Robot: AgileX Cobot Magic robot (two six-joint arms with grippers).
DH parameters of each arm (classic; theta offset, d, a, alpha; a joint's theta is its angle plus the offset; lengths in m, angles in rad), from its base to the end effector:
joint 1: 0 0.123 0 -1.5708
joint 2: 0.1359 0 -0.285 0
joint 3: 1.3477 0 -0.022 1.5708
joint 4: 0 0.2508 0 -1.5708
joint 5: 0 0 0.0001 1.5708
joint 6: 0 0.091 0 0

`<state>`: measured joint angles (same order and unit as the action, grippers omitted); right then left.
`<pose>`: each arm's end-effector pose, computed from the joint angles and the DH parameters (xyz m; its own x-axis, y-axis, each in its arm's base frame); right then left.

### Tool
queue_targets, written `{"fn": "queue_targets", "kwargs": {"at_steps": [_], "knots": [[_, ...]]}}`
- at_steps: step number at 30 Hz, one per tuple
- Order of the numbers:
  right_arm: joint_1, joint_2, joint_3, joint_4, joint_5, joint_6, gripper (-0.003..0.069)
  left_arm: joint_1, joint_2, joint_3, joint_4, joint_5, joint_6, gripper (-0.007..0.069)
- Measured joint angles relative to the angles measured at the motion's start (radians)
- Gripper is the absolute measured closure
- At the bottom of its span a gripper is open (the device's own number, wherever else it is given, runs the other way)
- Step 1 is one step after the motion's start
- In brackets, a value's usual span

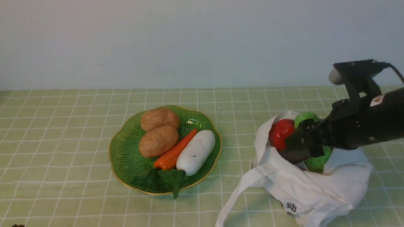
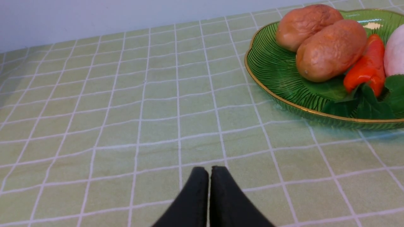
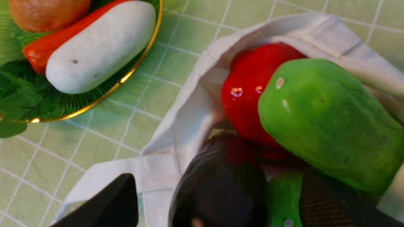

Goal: Take vegetables from bag on green coffee tablecloth place on plate.
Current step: 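Reach into the white cloth bag and grasp a vegetable inside with the right gripper, then take the eggplant out of the bag and place it on the plate with the right gripper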

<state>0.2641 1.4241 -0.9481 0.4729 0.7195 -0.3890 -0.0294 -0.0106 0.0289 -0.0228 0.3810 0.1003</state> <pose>0.2635 0.0996 0.2579 -0.8292 -0.2456 -0.5020 -0.4109 0.8768 0.2497 0.0525 -0.0023 0.1698 -0.3029 0.0880 -0.9489 0.0616 0.9955 0.0726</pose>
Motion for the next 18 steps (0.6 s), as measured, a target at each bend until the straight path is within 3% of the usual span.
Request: {"fn": "queue_targets", "kwargs": {"at_steps": [2,4,5,18], "knots": [[0.000,0.005,0.000,0.000,0.002,0.001,0.0103,0.000,0.000,0.000,0.000,0.000,0.000,0.0629],[0.000,0.005,-0.002,0.000,0.007,0.004,0.0212,0.000,0.000,0.000,0.000,0.000,0.000,0.0629],[0.000,0.001,-0.002,0.000,0.011,0.011,0.0300,0.000,0.000,0.000,0.000,0.000,0.000,0.0629],[0.000,-0.243,-0.013,-0.028,0.061,0.077,0.0288,0.000,0.000,0.000,0.000,0.000,0.000,0.0629]]}}
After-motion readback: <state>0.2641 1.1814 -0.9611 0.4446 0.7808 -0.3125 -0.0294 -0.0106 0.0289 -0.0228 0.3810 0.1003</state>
